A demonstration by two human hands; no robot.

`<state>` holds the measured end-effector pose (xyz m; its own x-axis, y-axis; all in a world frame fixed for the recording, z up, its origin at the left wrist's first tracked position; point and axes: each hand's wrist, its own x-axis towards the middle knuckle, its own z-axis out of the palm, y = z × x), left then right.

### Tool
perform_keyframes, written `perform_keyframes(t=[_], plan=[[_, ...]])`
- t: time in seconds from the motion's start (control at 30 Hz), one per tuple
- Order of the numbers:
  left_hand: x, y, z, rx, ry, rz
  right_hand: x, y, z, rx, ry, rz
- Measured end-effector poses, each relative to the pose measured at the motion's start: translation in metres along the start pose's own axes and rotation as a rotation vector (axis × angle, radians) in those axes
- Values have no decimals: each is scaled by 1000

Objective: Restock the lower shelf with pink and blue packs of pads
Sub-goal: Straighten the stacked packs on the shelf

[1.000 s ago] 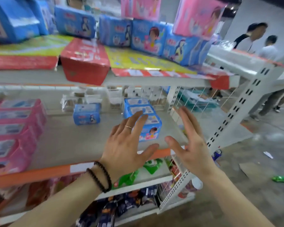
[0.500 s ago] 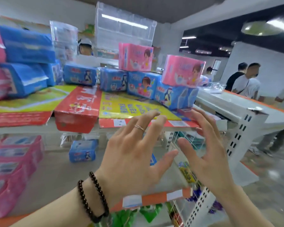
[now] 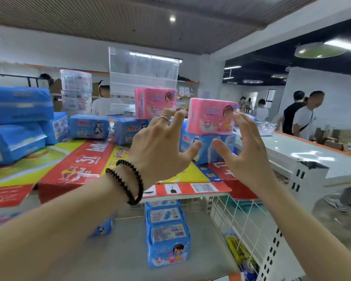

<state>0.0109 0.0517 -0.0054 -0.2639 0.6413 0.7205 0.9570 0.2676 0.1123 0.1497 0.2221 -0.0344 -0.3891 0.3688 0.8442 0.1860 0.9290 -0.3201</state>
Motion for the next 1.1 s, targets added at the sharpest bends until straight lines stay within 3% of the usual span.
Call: perform_keyframes(t=[0.27,0.4,0.5,0.8,1.0,1.1], plan=[[68,-6,40,7,-159,-137,61,59,14,6,-23,146],[101,-11,61,-240,-284,-302,80,82,28,195,-74,415],[111,-9,77,-297,-289,-327,86,107,43,337,-101,564],[105,0,91,-424,-157,-335,82,95,44,380,-111,439],[95,10,68,-415,-92,-302,76,69,26,384,6,282],[81,4,56,-520,-33,-315,68,49,17,415,53,239]])
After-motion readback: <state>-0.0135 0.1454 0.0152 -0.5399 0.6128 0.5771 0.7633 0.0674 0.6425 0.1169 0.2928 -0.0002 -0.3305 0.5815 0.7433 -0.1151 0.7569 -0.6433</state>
